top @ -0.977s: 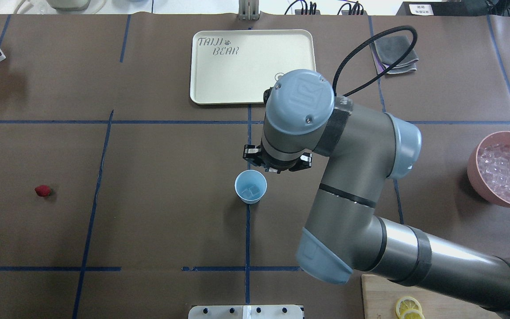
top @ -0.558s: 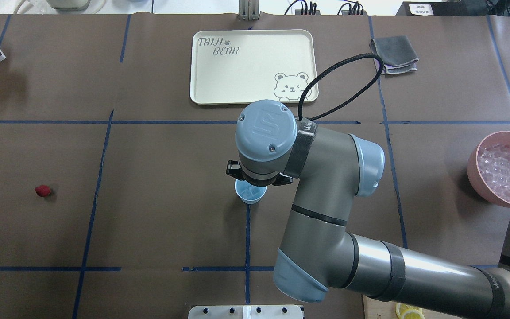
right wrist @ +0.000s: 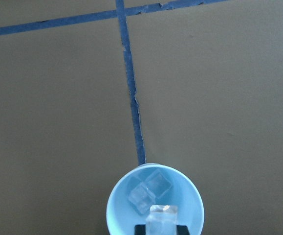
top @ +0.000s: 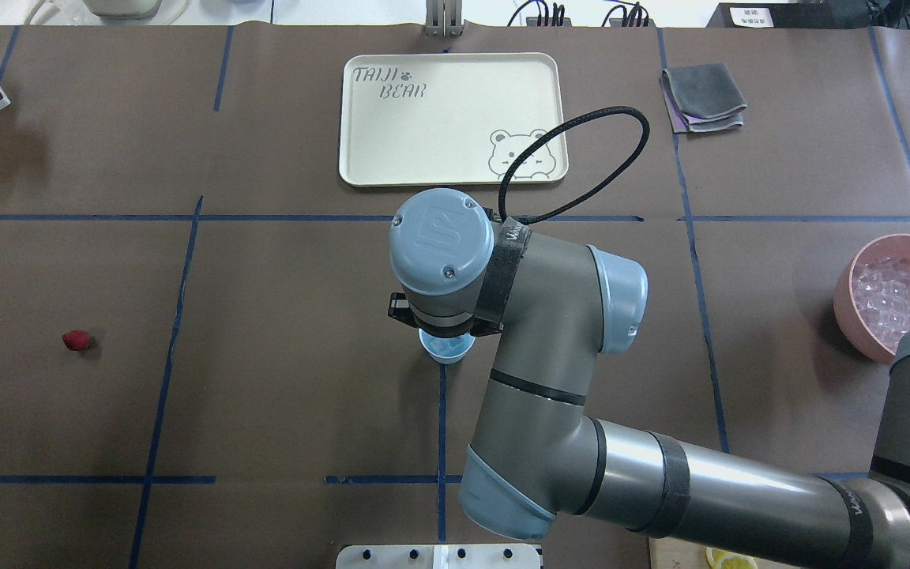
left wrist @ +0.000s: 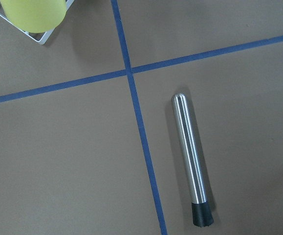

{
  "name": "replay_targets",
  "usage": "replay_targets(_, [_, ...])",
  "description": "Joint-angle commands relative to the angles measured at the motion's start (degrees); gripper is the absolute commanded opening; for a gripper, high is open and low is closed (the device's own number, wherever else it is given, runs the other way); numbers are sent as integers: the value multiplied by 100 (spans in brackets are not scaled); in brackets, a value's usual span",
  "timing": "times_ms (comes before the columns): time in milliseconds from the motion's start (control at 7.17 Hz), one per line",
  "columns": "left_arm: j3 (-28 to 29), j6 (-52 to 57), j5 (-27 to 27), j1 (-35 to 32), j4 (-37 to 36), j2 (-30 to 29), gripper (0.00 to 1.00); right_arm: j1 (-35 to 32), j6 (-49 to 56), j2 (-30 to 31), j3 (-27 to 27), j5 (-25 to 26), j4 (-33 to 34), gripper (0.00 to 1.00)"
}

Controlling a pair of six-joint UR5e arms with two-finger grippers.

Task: Mash ice and strawberries in cup
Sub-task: 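Open the right gripper to drop the ice cube into the cup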

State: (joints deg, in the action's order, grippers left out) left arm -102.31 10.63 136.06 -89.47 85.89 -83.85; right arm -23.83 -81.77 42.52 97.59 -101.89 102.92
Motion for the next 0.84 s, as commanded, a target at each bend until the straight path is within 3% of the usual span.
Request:
replay_targets(0, [0,0,0,0,-2,0,100,19,12,-6,-12,38,-9,99])
replay_targets(419, [-61,9,0,9,15,44,100,-505,126,-15,111,-128,-106,99])
replay_targets(698, [-132,-9,0,131,15,1,100,-1663,1078,403,355,-1135,-62,99])
